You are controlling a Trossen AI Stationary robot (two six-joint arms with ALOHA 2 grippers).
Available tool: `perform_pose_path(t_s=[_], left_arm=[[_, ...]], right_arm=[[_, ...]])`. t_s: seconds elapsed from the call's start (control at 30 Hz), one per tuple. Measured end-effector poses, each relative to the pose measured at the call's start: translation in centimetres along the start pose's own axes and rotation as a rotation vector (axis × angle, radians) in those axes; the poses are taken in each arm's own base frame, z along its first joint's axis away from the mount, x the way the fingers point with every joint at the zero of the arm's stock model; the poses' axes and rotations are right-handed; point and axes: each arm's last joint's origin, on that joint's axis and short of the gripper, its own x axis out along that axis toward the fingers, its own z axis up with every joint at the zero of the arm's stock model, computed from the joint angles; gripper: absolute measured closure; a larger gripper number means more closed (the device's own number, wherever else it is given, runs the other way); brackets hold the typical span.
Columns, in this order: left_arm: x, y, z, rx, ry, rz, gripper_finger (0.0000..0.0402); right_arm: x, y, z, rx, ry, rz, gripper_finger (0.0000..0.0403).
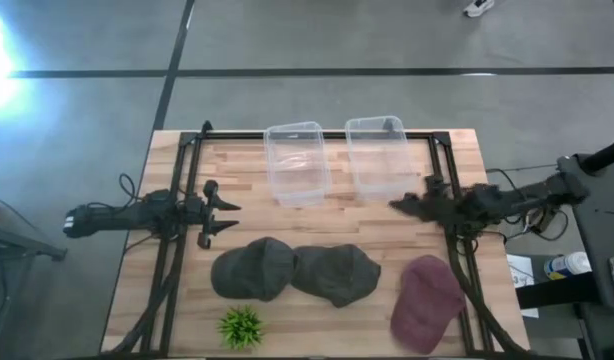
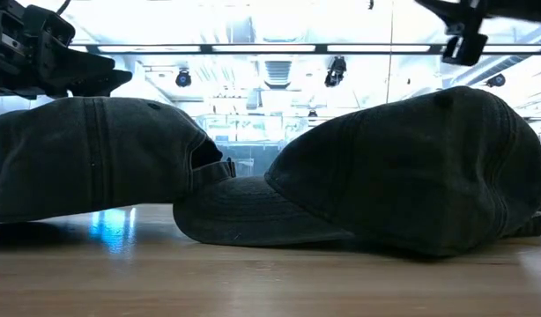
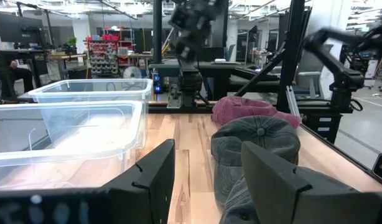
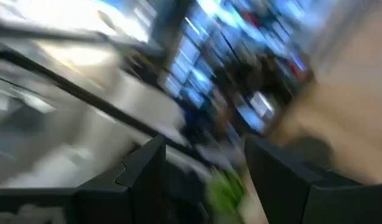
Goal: Pick & Place hat
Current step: Put the red cap into the right transparent bin
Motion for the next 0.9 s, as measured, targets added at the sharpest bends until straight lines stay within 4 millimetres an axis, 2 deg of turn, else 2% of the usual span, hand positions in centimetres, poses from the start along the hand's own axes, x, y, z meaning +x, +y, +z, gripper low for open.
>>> perform_pose_path(t_s=[0.17,0.3,0.4,0.63,0.77,0.9], left_arm=[[0.0,0.0,0.0,0.000,0.000,0.000,0.0223],[0.0,0.0,0.0,0.000,0.001,0.000,0.0223],[0.0,0.0,0.0,0.000,0.001,0.000,0.0223],[0.0,0.0,0.0,0.000,0.001,0.000,0.0223],[0.0,0.0,0.0,0.000,0.002,0.000,0.0223],[0.0,0.0,0.0,0.000,0.002,0.000,0.0223]], right_arm=[[5.1,1.8,-3.5,0.052,0.305,-0.331,0.0188],[7.3,2.9,-6.8,0.079,0.516,-0.635,0.0188],[8.6,4.5,-8.9,0.098,0.657,-0.778,0.0188],[10.6,7.4,-13.7,0.089,0.841,-1.138,0.0188],[11.0,8.3,-16.8,0.096,0.956,-1.355,0.0188],[11.3,9.1,-20.1,0.055,1.019,-1.492,0.0188]])
